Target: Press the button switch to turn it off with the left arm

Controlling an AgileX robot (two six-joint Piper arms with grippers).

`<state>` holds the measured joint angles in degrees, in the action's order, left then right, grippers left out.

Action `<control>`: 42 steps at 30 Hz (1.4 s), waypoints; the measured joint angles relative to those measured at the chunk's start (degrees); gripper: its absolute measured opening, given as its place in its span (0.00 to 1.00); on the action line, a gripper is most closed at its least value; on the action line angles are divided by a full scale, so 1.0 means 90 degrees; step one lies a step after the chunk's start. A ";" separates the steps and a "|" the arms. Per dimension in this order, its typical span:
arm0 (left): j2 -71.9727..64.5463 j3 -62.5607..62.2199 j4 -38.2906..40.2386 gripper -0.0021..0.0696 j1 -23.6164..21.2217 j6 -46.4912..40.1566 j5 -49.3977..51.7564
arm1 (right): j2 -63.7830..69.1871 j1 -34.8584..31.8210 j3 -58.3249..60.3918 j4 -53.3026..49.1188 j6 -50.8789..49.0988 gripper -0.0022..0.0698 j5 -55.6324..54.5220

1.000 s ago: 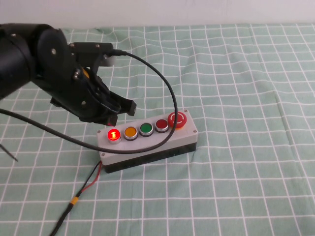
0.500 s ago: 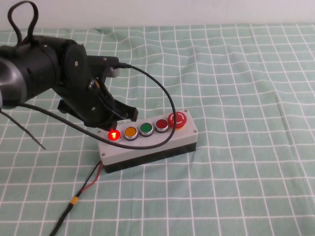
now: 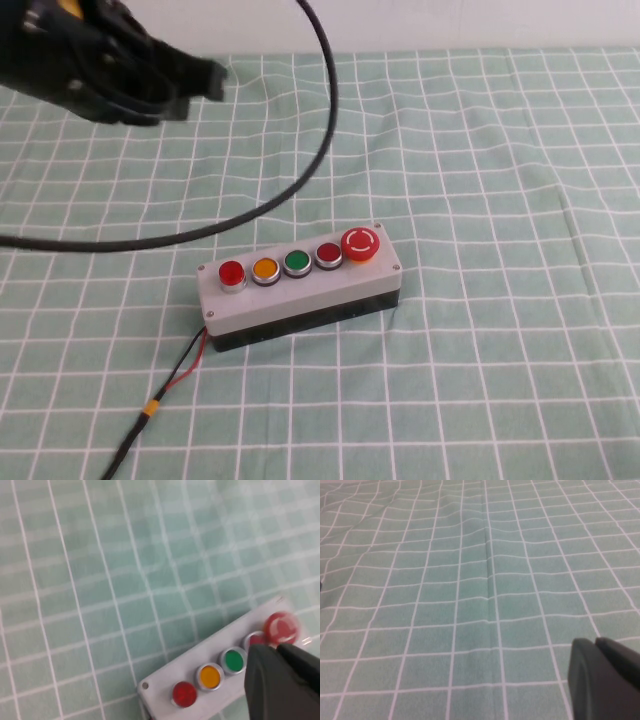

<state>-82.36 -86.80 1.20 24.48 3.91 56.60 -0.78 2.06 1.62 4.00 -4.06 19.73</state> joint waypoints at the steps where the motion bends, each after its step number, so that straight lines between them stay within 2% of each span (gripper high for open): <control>1: 0.0327 -0.0019 -0.0011 0.03 0.0000 0.0000 0.0029 | 0.0000 0.0000 0.0000 0.0000 0.0000 0.01 0.0000; 10: 0.2992 0.0229 -0.0419 0.03 0.0000 0.0169 0.0341 | 0.0000 0.0000 0.0000 0.0000 0.0000 0.01 0.0000; 17: 0.5440 0.1937 -0.0567 0.03 0.0000 0.0209 -0.0219 | 0.0000 0.0000 0.0000 0.0000 0.0000 0.01 0.0000; 23: 0.6927 0.3265 -0.0571 0.03 0.0000 0.0256 -0.0664 | 0.0000 0.0000 0.0000 0.0000 0.0000 0.01 0.0000; 42: 0.7319 0.4465 -0.0491 0.03 0.0000 0.0281 -0.0236 | 0.0000 0.0000 0.0000 0.0000 0.0000 0.01 0.0000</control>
<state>-16.49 -46.62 -3.23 24.48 6.44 54.47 -0.78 2.06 1.62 4.00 -4.06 19.73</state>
